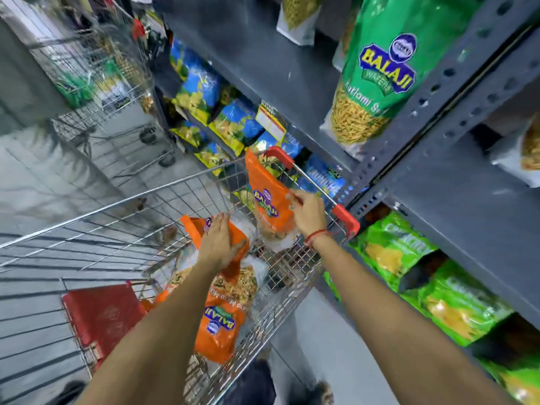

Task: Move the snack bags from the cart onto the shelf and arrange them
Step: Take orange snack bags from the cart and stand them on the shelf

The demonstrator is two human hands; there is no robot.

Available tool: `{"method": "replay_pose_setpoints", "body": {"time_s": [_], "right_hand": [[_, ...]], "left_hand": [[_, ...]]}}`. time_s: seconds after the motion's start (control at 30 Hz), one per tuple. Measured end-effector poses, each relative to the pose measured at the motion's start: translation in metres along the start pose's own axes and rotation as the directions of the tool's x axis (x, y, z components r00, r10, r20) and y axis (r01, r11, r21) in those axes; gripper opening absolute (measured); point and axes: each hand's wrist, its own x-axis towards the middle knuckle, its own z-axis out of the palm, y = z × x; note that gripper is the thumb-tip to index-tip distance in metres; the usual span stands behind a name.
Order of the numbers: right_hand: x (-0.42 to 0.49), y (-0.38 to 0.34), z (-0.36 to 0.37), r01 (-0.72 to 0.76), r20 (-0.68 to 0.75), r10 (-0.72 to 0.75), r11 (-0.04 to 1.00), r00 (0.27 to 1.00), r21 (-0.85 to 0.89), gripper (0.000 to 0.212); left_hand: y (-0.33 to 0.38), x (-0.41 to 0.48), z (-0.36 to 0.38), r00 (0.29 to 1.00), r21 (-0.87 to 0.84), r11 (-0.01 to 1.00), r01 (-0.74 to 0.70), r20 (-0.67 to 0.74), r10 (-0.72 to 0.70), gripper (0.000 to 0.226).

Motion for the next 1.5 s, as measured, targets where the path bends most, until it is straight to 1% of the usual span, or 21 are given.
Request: {"method": "replay_pose_setpoints", "body": {"time_s": [0.1, 0.17, 0.23, 0.37, 0.53, 0.6, 0.67, 0.8, 0.83, 0.9, 0.93, 0.97, 1.03, 1.07, 1.13, 1.2, 1.23, 1.3, 1.37, 1.43, 1.5], "right_hand": [[0.004, -0.013, -0.044, 0.082, -0.046, -0.078, 0.991, 0.996, 0.105, 0.019], [-0.003, -0.026, -0.072, 0.173, -0.108, -0.153, 0.962, 0.982, 0.21, 0.018], [-0.01, -0.044, -0.097, 0.245, -0.169, -0.2, 0.92, 0.965, 0.307, 0.018], [-0.03, -0.078, -0.144, 0.404, -0.279, -0.311, 0.824, 0.909, 0.397, 0.019], [-0.061, -0.095, -0.203, 0.505, -0.37, -0.362, 0.743, 0.856, 0.439, 0.019], [-0.073, -0.094, -0.228, 0.544, -0.427, -0.369, 0.722, 0.826, 0.428, 0.017], [-0.081, -0.094, -0.252, 0.589, -0.5, -0.371, 0.699, 0.783, 0.405, 0.017], [-0.096, -0.08, -0.312, 0.668, -0.669, -0.348, 0.681, 0.656, 0.3, 0.019], [-0.098, -0.07, -0.324, 0.671, -0.697, -0.329, 0.683, 0.637, 0.291, 0.023], [-0.103, -0.041, -0.345, 0.664, -0.745, -0.248, 0.672, 0.62, 0.329, 0.048], [-0.107, -0.022, -0.356, 0.65, -0.752, -0.193, 0.661, 0.63, 0.375, 0.063], [-0.11, -0.002, -0.363, 0.611, -0.733, -0.144, 0.67, 0.665, 0.422, 0.075], [-0.122, 0.042, -0.377, 0.473, -0.648, -0.081, 0.751, 0.758, 0.46, 0.092], [-0.125, 0.06, -0.378, 0.397, -0.577, -0.067, 0.789, 0.814, 0.469, 0.09], [-0.131, 0.096, -0.385, 0.286, -0.487, -0.033, 0.842, 0.873, 0.457, 0.062], [-0.131, 0.117, -0.388, 0.252, -0.482, 0.002, 0.85, 0.876, 0.462, 0.037], [-0.13, 0.125, -0.393, 0.241, -0.496, 0.026, 0.852, 0.868, 0.466, 0.035], [-0.129, 0.134, -0.401, 0.226, -0.513, 0.055, 0.854, 0.856, 0.469, 0.044], [-0.128, 0.147, -0.405, 0.194, -0.493, 0.071, 0.863, 0.867, 0.467, 0.059], [-0.129, 0.164, -0.397, 0.114, -0.415, 0.082, 0.897, 0.906, 0.427, 0.073], [-0.128, 0.182, -0.38, 0.028, -0.339, 0.098, 0.938, 0.936, 0.347, 0.077]], "left_hand": [[0.007, 0.004, -0.015, 0.995, -0.34, 0.939, 0.058, 0.099, -0.026, 0.113], [0.014, -0.002, -0.021, 0.993, -0.452, 0.89, 0.059, 0.121, -0.004, 0.132], [0.019, -0.009, -0.021, 0.991, -0.509, 0.86, 0.039, 0.133, 0.034, 0.136], [0.049, -0.023, -0.021, 0.967, -0.511, 0.853, -0.111, 0.143, 0.211, 0.106], [0.121, -0.023, -0.04, 0.939, -0.611, 0.759, -0.224, 0.075, 0.337, 0.094], [0.15, -0.024, -0.042, 0.92, -0.603, 0.739, -0.3, 0.021, 0.391, 0.098], [0.174, -0.029, -0.04, 0.908, -0.583, 0.734, -0.348, -0.013, 0.419, 0.094], [0.238, -0.041, -0.028, 0.87, -0.604, 0.684, -0.409, -0.033, 0.492, 0.072], [0.253, -0.043, -0.024, 0.862, -0.619, 0.67, -0.411, -0.025, 0.506, 0.068], [0.283, -0.044, -0.015, 0.849, -0.645, 0.649, -0.405, 0.0, 0.529, 0.057], [0.301, -0.043, -0.008, 0.83, -0.641, 0.642, -0.421, 0.014, 0.557, 0.051], [0.315, -0.042, -0.002, 0.806, -0.637, 0.633, -0.44, 0.031, 0.591, 0.048], [0.348, -0.04, 0.012, 0.766, -0.636, 0.62, -0.459, 0.069, 0.639, 0.054], [0.359, -0.039, 0.019, 0.76, -0.645, 0.612, -0.458, 0.073, 0.646, 0.059], [0.389, -0.038, 0.04, 0.727, -0.655, 0.597, -0.464, 0.103, 0.678, 0.066], [0.409, -0.035, 0.062, 0.716, -0.664, 0.614, -0.427, 0.167, 0.678, 0.067], [0.418, -0.034, 0.074, 0.702, -0.677, 0.617, -0.401, 0.206, 0.682, 0.063], [0.424, -0.029, 0.091, 0.682, -0.683, 0.622, -0.382, 0.245, 0.689, 0.058], [0.422, -0.025, 0.104, 0.689, -0.663, 0.652, -0.368, 0.276, 0.67, 0.068], [0.412, -0.018, 0.114, 0.707, -0.582, 0.691, -0.428, 0.261, 0.658, 0.076], [0.407, -0.01, 0.119, 0.712, -0.542, 0.708, -0.453, 0.258, 0.653, 0.074]]}}
